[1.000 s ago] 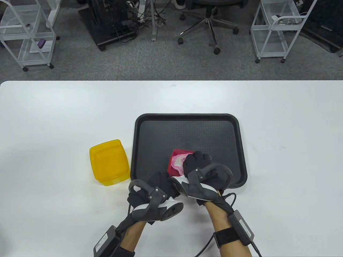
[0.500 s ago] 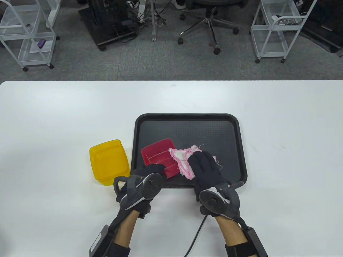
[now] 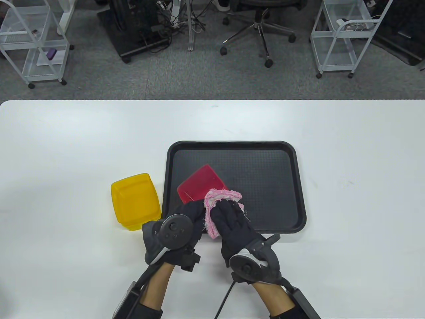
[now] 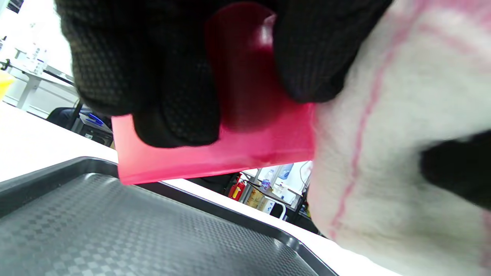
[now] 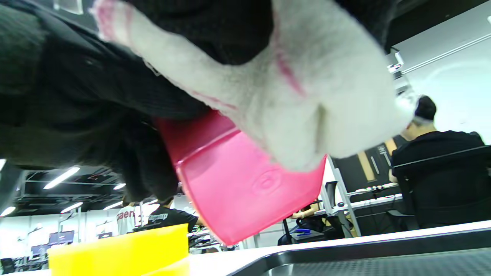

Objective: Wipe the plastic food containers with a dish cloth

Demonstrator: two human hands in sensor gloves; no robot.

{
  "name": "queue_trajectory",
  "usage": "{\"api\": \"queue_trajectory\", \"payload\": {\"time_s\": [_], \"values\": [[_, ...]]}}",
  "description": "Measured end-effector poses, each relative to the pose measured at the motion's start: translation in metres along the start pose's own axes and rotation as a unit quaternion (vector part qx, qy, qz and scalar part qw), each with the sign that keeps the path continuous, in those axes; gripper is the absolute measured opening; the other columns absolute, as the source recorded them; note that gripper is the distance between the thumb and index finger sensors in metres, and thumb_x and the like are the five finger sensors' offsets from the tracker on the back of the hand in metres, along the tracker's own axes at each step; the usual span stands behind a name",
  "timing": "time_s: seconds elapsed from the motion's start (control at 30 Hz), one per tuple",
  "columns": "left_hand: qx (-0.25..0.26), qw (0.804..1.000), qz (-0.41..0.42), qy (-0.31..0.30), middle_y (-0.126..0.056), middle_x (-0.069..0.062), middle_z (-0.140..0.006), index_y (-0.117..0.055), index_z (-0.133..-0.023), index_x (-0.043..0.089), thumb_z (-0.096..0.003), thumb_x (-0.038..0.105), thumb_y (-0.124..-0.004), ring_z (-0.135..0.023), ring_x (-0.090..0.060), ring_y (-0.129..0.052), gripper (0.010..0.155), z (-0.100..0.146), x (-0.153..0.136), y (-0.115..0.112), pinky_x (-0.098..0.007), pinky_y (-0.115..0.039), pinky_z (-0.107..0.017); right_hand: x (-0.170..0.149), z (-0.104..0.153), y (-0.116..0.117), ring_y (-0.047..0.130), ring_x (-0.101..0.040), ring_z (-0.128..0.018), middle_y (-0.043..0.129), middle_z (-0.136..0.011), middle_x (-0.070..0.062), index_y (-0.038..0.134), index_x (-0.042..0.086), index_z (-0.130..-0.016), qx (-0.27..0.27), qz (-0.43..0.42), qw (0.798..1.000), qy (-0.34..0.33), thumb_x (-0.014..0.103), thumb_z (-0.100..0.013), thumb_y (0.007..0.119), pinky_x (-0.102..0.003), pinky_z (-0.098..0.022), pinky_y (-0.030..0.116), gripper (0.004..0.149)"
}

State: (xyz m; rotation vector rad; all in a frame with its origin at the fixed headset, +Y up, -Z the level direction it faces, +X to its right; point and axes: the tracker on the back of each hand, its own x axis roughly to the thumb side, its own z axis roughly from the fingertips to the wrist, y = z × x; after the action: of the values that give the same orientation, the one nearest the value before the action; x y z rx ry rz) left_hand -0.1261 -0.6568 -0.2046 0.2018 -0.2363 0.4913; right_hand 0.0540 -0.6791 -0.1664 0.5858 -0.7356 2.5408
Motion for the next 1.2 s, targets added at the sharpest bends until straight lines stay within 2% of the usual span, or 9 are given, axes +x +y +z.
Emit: {"api": "queue_trajectory", "payload": {"time_s": [0.17,0.37,0.43,0.5,0.57,0.7,0.87,1.03,1.2], "values": [[0.011,1.000,0.011,-0.015,-0.099,0.000,-0.070,-0.091,-0.084,0.021,-0.0508,0.044,-0.082,-0.052,-0.028,-0.108,0.041,0.004,0.010,-0.003,-0.044,-0.096,-0.047,-0.023,-0.002,-0.009,0.062,-0.046,-0.089,0.056,-0.103,-0.015,0.066,0.019,-0.090,-0.021,-0.051,0.997,0.060,0.007,-0.045,0.074,-0.054,-0.058,0.075,0.047],[0.025,0.999,0.009,-0.039,-0.101,0.001,-0.066,-0.093,-0.079,0.023,-0.0494,0.051,-0.081,-0.050,-0.028,-0.108,0.042,0.006,0.013,-0.003,-0.044,-0.096,-0.046,-0.057,0.001,-0.016,0.070,-0.046,-0.088,0.064,-0.102,-0.016,0.068,0.019,-0.090,-0.035,-0.193,0.977,0.089,0.006,-0.045,0.073,-0.054,-0.056,0.077,0.048],[0.027,0.998,0.007,-0.049,-0.101,0.001,-0.065,-0.094,-0.077,0.024,-0.0484,0.052,-0.082,-0.049,-0.028,-0.108,0.043,0.007,0.011,-0.002,-0.044,-0.096,-0.045,-0.068,0.002,-0.017,0.071,-0.047,-0.088,0.065,-0.102,-0.016,0.068,0.019,-0.091,-0.012,-0.260,0.960,0.100,0.006,-0.045,0.072,-0.055,-0.056,0.077,0.048],[0.034,0.997,0.020,-0.066,-0.102,0.001,-0.063,-0.095,-0.075,0.025,-0.0473,0.053,-0.083,-0.048,-0.027,-0.108,0.042,0.009,0.007,0.001,-0.044,-0.096,-0.045,-0.077,0.004,-0.016,0.071,-0.048,-0.088,0.067,-0.102,-0.016,0.069,0.018,-0.092,-0.004,-0.331,0.936,0.121,0.005,-0.046,0.072,-0.057,-0.056,0.075,0.048],[0.031,0.995,0.038,-0.089,-0.102,0.002,-0.062,-0.096,-0.073,0.025,-0.0464,0.055,-0.084,-0.048,-0.027,-0.108,0.042,0.010,0.007,0.003,-0.045,-0.095,-0.046,-0.085,0.005,-0.015,0.070,-0.049,-0.089,0.068,-0.102,-0.016,0.070,0.018,-0.092,0.003,-0.367,0.919,0.141,0.004,-0.046,0.072,-0.058,-0.057,0.073,0.047],[0.021,0.989,0.067,-0.130,-0.102,0.002,-0.060,-0.096,-0.072,0.026,-0.0451,0.056,-0.085,-0.046,-0.027,-0.108,0.042,0.013,0.011,0.006,-0.044,-0.095,-0.045,-0.098,0.008,-0.013,0.068,-0.049,-0.090,0.066,-0.103,-0.015,0.070,0.019,-0.092,0.005,-0.373,0.912,0.172,0.004,-0.047,0.071,-0.060,-0.058,0.072,0.047],[0.008,0.981,0.111,-0.160,-0.103,0.002,-0.059,-0.097,-0.071,0.025,-0.0447,0.056,-0.085,-0.044,-0.027,-0.108,0.042,0.013,0.015,0.008,-0.044,-0.095,-0.043,-0.114,0.015,-0.008,0.070,-0.049,-0.090,0.068,-0.103,-0.014,0.072,0.020,-0.091,-0.013,-0.396,0.891,0.222,0.004,-0.046,0.071,-0.061,-0.057,0.071,0.047],[-0.009,0.970,0.180,-0.161,-0.102,0.003,-0.059,-0.097,-0.071,0.025,-0.0451,0.056,-0.084,-0.044,-0.026,-0.107,0.042,0.011,0.011,0.012,-0.044,-0.095,-0.043,-0.127,0.020,-0.004,0.076,-0.048,-0.086,0.073,-0.100,-0.015,0.072,0.020,-0.091,-0.015,-0.455,0.853,0.256,0.005,-0.047,0.070,-0.061,-0.057,0.072,0.047],[-0.024,0.954,0.258,-0.149,-0.102,0.003,-0.060,-0.096,-0.072,0.026,-0.0459,0.056,-0.083,-0.045,-0.026,-0.107,0.042,0.008,0.000,0.012,-0.044,-0.095,-0.045,-0.134,0.023,0.006,0.080,-0.046,-0.084,0.077,-0.098,-0.014,0.073,0.019,-0.091,-0.011,-0.564,0.781,0.268,0.005,-0.047,0.070,-0.061,-0.057,0.073,0.046]]}}
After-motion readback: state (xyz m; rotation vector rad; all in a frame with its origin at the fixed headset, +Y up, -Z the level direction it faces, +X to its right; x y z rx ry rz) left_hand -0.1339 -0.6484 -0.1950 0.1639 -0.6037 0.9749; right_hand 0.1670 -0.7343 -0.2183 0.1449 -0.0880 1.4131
